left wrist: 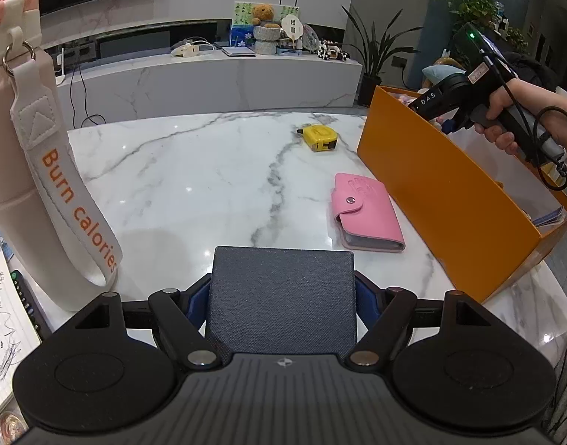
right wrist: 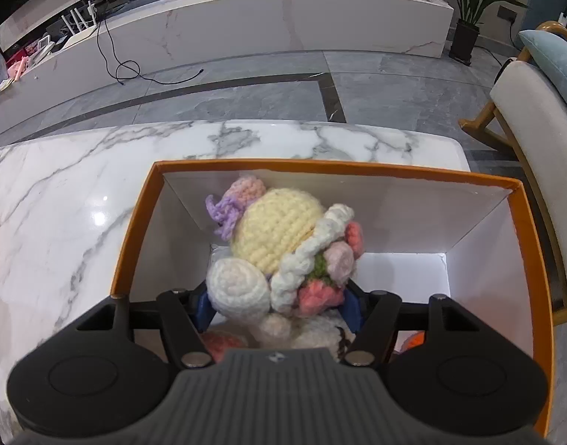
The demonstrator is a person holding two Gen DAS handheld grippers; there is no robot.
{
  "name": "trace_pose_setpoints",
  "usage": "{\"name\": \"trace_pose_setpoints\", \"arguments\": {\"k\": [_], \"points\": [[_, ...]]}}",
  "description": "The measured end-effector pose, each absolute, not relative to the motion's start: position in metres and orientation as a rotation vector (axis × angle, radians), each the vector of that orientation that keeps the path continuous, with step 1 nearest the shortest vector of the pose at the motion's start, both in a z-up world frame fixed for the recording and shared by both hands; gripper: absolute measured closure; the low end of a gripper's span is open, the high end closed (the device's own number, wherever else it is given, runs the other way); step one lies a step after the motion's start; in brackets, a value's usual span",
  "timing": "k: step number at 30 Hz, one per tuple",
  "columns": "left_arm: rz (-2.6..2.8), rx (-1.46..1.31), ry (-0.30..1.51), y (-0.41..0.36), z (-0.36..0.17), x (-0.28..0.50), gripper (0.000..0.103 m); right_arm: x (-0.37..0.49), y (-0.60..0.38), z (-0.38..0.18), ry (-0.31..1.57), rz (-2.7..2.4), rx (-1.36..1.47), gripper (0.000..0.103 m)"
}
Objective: Organize objects
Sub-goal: 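Lower the bunny plush into the orange box and open the right gripper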
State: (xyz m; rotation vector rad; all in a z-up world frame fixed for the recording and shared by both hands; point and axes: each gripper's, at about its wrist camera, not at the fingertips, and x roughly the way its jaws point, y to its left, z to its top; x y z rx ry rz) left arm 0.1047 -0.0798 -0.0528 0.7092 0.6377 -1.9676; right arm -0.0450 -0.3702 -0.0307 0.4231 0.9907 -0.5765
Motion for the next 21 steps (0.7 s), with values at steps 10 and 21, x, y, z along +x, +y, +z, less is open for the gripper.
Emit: {"name": "trace_pose_setpoints", "arguments": {"k": [10, 21], "points": [[-1.979, 0.681, 0.643, -0.079, -0.050, 0.106, 0.015, -0.055, -0.360, -0.016, 0.949, -0.626, 0.356, 0.006], [-1.983, 0.669, 0.623, -0.076, -0.048, 0.103, 0.015, -0.087, -0.309, 0.029, 0.814, -0.534, 0.356, 0.004]]}}
